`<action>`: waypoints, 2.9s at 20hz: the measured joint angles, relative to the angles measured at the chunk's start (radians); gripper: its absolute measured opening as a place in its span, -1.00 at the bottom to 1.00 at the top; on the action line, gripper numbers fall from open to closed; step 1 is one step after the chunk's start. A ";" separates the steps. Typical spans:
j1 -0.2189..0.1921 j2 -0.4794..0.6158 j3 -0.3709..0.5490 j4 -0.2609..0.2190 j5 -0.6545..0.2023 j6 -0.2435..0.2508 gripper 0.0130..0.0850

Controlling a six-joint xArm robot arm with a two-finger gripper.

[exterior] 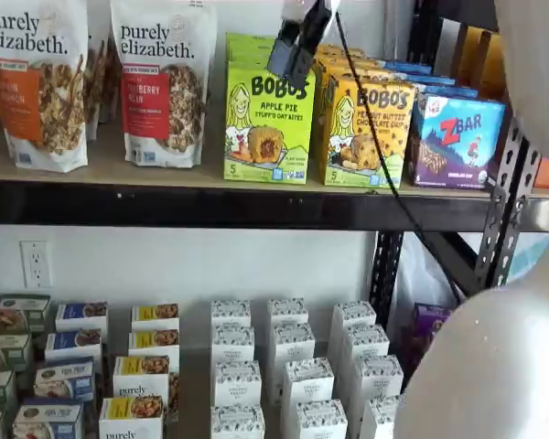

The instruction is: Pick the green box on the top shelf, the fourth from the left

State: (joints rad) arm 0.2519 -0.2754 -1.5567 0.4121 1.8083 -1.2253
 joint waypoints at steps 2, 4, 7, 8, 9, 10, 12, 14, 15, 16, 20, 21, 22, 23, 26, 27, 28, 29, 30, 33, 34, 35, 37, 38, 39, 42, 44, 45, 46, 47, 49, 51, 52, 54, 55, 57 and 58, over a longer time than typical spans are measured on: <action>0.009 -0.016 0.018 -0.028 -0.024 0.002 1.00; 0.009 -0.029 0.033 -0.040 -0.035 -0.001 1.00; 0.004 -0.043 0.051 -0.041 -0.046 -0.006 1.00; 0.003 -0.048 0.057 -0.038 -0.050 -0.008 1.00; 0.001 -0.053 0.065 -0.035 -0.057 -0.010 1.00; 0.000 -0.062 0.077 -0.032 -0.070 -0.012 1.00; -0.002 -0.086 0.110 -0.021 -0.114 -0.016 1.00; -0.003 -0.112 0.148 -0.005 -0.172 -0.019 1.00; -0.002 -0.125 0.166 0.002 -0.204 -0.019 1.00; 0.001 -0.135 0.181 0.004 -0.234 -0.018 1.00; 0.019 -0.153 0.213 0.014 -0.340 -0.004 1.00; 0.023 -0.152 0.212 0.014 -0.359 0.001 1.00; 0.028 -0.148 0.210 0.014 -0.375 0.005 1.00; 0.032 -0.144 0.206 0.014 -0.389 0.009 1.00; 0.044 -0.125 0.191 0.006 -0.424 0.021 1.00; 0.047 -0.118 0.186 0.003 -0.431 0.023 1.00; 0.049 -0.112 0.182 0.000 -0.438 0.024 1.00; 0.052 -0.105 0.178 -0.005 -0.449 0.027 1.00; 0.055 -0.099 0.175 -0.008 -0.456 0.028 1.00; 0.060 -0.071 0.157 -0.018 -0.462 0.028 1.00; 0.061 -0.065 0.155 -0.021 -0.465 0.028 1.00; 0.063 -0.057 0.153 -0.025 -0.470 0.027 1.00; 0.063 -0.042 0.149 -0.028 -0.477 0.023 1.00; 0.063 -0.036 0.148 -0.029 -0.480 0.021 1.00; 0.064 -0.031 0.148 -0.030 -0.487 0.020 1.00; 0.069 -0.018 0.151 -0.031 -0.514 0.020 1.00; 0.073 -0.010 0.150 -0.032 -0.528 0.022 1.00; 0.076 -0.007 0.149 -0.034 -0.534 0.023 1.00; 0.078 -0.003 0.147 -0.037 -0.540 0.025 1.00; 0.081 0.000 0.147 -0.041 -0.547 0.027 1.00; 0.085 0.004 0.148 -0.046 -0.563 0.030 1.00; 0.088 0.010 0.148 -0.053 -0.578 0.033 1.00; 0.089 0.013 0.147 -0.059 -0.583 0.034 1.00; 0.092 0.019 0.143 -0.074 -0.590 0.037 1.00; 0.093 0.022 0.140 -0.083 -0.591 0.038 1.00; 0.092 0.035 0.125 -0.097 -0.576 0.037 1.00; 0.090 0.041 0.118 -0.101 -0.567 0.035 1.00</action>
State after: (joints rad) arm 0.3418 -0.2345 -1.4388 0.3111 1.2418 -1.1901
